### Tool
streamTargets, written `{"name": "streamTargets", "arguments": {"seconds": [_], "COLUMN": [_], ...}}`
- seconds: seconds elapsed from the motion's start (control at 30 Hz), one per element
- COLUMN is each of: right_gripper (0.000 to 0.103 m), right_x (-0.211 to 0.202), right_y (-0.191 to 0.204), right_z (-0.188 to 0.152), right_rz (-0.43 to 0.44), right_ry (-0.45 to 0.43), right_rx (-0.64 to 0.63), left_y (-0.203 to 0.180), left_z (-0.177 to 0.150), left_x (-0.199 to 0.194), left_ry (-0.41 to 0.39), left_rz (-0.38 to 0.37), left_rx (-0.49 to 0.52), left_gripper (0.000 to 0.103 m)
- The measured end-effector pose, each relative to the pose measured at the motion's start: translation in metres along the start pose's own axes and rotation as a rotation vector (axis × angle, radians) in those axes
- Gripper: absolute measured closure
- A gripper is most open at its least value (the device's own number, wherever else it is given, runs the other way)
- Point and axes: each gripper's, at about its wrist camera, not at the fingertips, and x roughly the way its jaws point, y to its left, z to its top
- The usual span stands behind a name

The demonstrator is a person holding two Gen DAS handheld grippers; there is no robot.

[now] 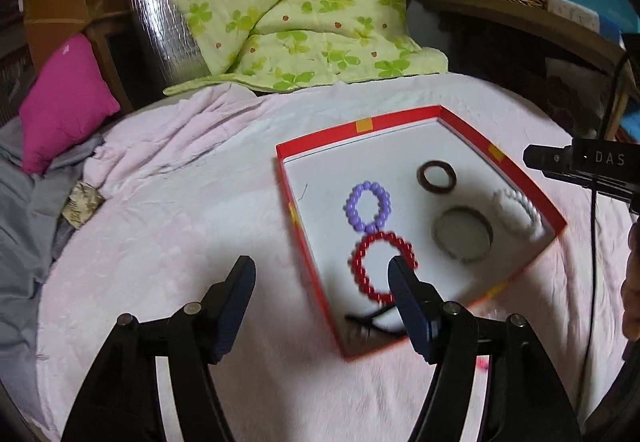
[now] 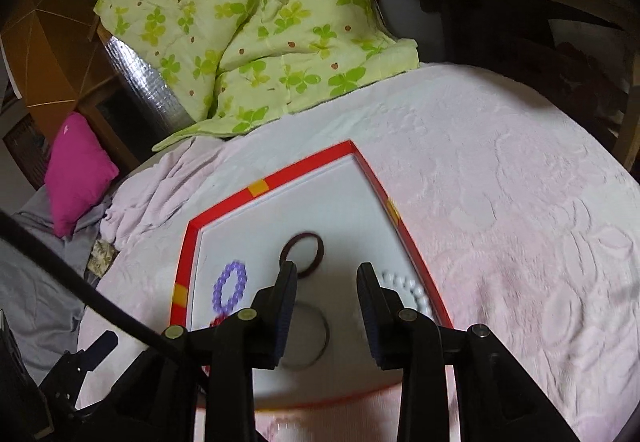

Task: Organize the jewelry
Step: 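Release the purple bracelet into the box with the left tool while the right tool releases the dark red ring, then move both tools away from the box toward the pink bead bracelets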

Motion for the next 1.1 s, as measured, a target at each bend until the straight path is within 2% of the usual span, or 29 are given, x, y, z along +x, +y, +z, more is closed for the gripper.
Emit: {"name": "streamTargets", "arguments": {"seconds": [0.33,0.57,0.8,1.1], "right_gripper": [0.069,0.069,0.069,0.069], "right_x": [-0.044,-0.064,-0.062,-0.048], "right_y": [-0.006,-0.02,-0.03,-0.033], "right_z": [-0.054,-0.087,-0.089,-0.088], "right_rz": [0.033,0.022,0.007,0.031], "right_ry": [0.055,0.1,0.121,0.182], "right_rx": [-0.01,-0.031,-0.024,-0.002], "left_y": [-0.015,-0.017,-0.015,-0.011], "left_z": [-0.036,-0.055,-0.059,-0.064], "left_x": [-0.052,-0.076,-0.075,-0.059], "left_ry": [-0.036,-0.064,-0.058,-0.015], "left_rz": [-0.009,-0.03,-0.022,-0.006], "left_rx": [0.008,0.012,0.018,0.025], "left_gripper": [0.032,0.031,0.031,0.031]}}
